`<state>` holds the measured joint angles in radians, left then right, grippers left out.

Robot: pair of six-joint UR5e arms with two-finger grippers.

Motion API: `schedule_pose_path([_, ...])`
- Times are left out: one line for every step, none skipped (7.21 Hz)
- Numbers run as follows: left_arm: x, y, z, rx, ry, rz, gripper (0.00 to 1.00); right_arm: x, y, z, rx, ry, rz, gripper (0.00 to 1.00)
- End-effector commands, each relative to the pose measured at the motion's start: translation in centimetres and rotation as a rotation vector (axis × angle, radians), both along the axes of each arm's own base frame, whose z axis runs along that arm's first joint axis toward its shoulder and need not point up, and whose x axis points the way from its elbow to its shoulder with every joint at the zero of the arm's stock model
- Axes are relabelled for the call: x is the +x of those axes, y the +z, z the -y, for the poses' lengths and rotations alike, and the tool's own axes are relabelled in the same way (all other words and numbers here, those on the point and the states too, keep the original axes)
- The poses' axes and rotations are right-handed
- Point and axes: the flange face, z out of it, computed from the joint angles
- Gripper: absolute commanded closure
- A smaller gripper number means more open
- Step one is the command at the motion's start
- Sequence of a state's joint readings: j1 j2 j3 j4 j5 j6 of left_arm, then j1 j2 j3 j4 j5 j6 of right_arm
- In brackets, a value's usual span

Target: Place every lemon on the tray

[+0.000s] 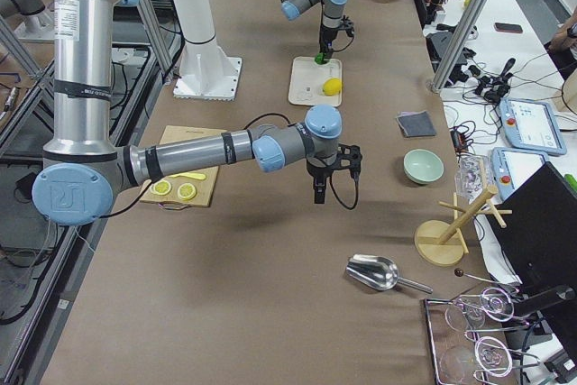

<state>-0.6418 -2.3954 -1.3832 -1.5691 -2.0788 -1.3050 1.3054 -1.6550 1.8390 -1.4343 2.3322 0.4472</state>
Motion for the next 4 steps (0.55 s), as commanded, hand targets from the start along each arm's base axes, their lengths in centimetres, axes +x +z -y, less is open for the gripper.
schedule_pose_path([-0.3,-0.3,0.1,0.008,-0.001,-0.006,0.02,6.1,3.7,-0.2,-0.079,-0.01,-0.047,0.01])
schedule_pose_path([-1.1,-0.7,0.2,0.014,-0.007,-0.015,0.02,8.1,6.0,-0.3,-0.096,-0.021,-0.045,0.01])
schedule_pose_path([-4.5,0.4,1.9,0.023,-0.029,-0.019,0.02,9.5,8.3,-0.1,-0.109,-0.024,-0.038,0.01])
schedule_pose_path([-10.1,4.7,4.2,0.067,0.019,-0.021,0.02,10.4,9.0,-0.1,-0.123,-0.009,-0.03,0.01])
